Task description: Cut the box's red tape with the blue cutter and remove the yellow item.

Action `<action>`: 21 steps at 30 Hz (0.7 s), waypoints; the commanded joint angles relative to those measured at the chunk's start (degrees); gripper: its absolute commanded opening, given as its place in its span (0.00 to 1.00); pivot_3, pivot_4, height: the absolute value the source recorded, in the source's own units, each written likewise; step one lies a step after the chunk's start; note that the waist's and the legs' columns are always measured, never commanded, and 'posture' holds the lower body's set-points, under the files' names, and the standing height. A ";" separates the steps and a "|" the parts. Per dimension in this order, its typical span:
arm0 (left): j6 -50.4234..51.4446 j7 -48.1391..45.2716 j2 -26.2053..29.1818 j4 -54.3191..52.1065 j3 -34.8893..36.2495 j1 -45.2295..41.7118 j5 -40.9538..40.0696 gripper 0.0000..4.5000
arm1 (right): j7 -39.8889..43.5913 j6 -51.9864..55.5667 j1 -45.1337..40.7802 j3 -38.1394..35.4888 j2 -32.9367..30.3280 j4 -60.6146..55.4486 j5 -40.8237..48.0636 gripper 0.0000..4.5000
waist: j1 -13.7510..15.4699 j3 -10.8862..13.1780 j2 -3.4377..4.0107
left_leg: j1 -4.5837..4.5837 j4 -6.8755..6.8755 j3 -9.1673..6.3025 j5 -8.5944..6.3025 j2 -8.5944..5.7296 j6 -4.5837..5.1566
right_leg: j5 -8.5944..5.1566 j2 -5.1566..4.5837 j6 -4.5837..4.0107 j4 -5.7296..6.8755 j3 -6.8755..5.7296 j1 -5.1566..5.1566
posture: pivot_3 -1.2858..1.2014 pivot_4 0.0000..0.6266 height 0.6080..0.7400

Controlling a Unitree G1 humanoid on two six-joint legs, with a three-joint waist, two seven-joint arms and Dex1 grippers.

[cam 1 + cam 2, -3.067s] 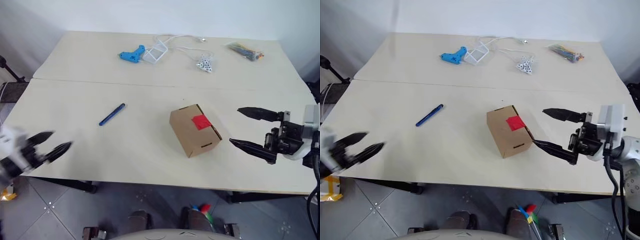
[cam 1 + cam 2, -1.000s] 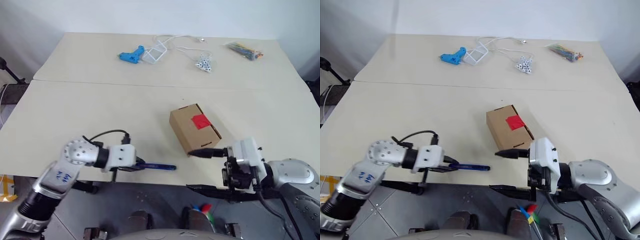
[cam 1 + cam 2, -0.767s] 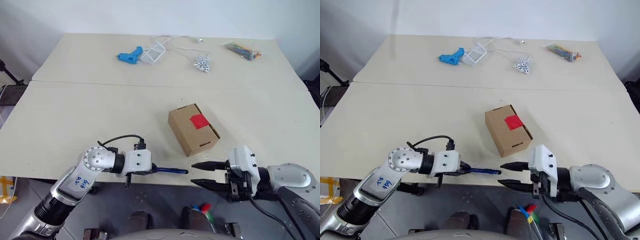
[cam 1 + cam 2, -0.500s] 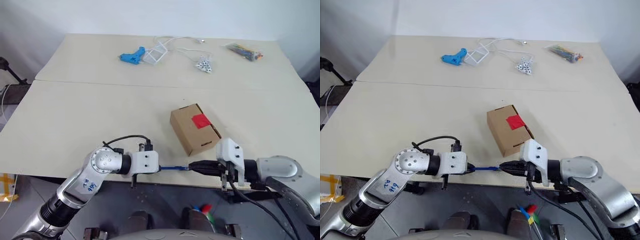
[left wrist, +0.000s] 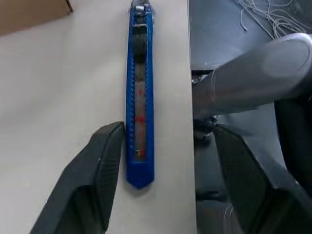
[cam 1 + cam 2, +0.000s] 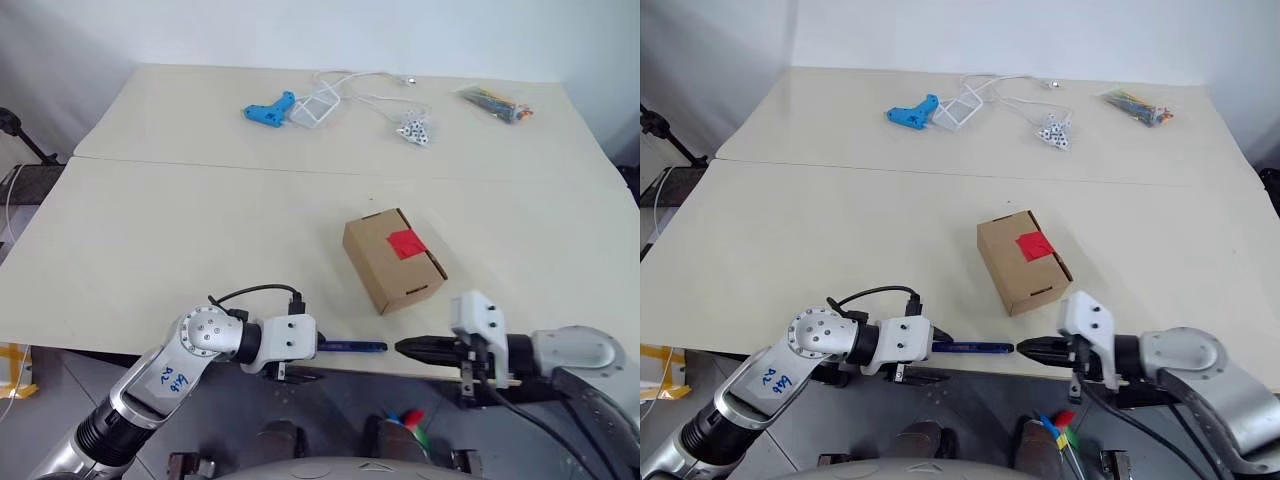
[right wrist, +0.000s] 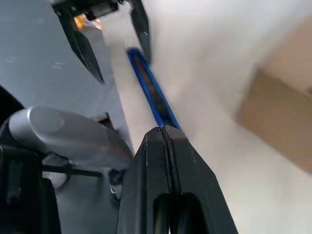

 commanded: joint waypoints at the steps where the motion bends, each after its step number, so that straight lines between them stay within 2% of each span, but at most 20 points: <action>1: 0.87 1.14 -0.64 1.18 1.57 -0.43 -1.05 0.65 | 1.31 -0.60 1.31 -2.93 -0.36 -1.94 2.12 0.00 | -0.04 0.00 0.00 | 0.00 0.00 0.01 0.00 0.00 0.00 | 0.00 0.00 0.00 0.00 0.01 0.00 | 0.52 0.24 1.00; 7: 5.61 2.49 -2.21 2.90 1.96 -1.47 -2.45 0.65 | 0.43 -0.35 1.90 -3.06 0.78 -3.43 3.41 0.00 | -0.07 0.00 0.00 | 0.03 0.03 0.02 0.02 0.00 0.00 | 0.00 0.00 0.00 0.05 0.05 0.00 | 0.52 0.24 1.00; 16: 4.45 2.43 1.86 2.33 -0.55 0.18 -0.31 0.65 | -0.01 -0.79 1.49 -2.96 0.81 -3.04 3.34 0.00 | -0.45 -0.02 0.03 | 0.09 0.03 0.03 0.02 0.03 -0.02 | 0.00 0.02 -0.01 0.08 0.08 0.00 | 0.52 0.24 1.00; 17: 4.69 3.39 1.69 2.41 -0.85 0.47 0.18 0.56 | -0.11 -0.82 1.32 -2.76 0.89 -2.97 3.25 0.00 | -0.45 -0.03 0.04 | 0.09 0.02 0.03 0.02 0.04 -0.03 | -0.01 0.02 -0.01 0.08 0.08 0.00 | 0.52 0.24 1.00; 21: 5.33 5.30 1.48 2.35 -2.06 1.27 1.12 0.34 | -0.56 -0.62 0.75 -2.23 1.18 -3.09 3.39 0.00 | -0.31 -0.04 0.04 | 0.12 0.03 0.03 0.02 0.03 -0.03 | -0.01 0.02 -0.01 0.07 0.10 0.04 | 0.52 0.24 1.00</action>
